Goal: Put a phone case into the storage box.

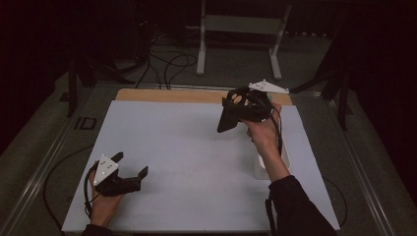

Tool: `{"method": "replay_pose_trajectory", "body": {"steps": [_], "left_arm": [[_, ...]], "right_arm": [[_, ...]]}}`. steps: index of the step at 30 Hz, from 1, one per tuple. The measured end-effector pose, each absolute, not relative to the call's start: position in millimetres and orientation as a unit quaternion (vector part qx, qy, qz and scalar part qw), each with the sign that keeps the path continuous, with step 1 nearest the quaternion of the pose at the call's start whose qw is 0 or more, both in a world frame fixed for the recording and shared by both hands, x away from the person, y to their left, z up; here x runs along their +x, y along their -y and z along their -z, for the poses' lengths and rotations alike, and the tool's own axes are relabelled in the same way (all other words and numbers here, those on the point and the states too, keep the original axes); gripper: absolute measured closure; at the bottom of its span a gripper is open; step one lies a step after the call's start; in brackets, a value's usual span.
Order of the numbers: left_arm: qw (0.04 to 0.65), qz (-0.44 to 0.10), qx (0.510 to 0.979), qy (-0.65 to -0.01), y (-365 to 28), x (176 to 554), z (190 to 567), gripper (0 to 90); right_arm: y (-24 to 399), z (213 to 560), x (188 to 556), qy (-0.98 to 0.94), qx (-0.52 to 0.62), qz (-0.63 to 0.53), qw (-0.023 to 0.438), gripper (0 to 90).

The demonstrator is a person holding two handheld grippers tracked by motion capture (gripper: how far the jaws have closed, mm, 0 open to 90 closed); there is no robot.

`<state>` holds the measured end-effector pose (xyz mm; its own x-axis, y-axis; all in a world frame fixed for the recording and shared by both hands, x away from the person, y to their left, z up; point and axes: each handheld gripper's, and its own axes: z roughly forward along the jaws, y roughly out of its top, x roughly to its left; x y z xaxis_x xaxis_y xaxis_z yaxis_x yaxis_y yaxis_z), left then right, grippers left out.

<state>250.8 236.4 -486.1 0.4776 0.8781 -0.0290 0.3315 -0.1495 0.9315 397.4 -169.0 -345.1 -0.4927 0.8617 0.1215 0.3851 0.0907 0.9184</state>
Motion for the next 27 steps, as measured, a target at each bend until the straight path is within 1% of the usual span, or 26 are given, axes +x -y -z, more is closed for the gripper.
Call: {"method": "replay_pose_trajectory", "body": {"steps": [27], "left_arm": [[0.490, -0.281, 0.703, -0.432, -236.5, 250.3, 486.1, 0.7]], "right_arm": [[199.5, 348.7, 422.9, -0.676, 0.493, -0.480, 0.264, 13.2]]}}
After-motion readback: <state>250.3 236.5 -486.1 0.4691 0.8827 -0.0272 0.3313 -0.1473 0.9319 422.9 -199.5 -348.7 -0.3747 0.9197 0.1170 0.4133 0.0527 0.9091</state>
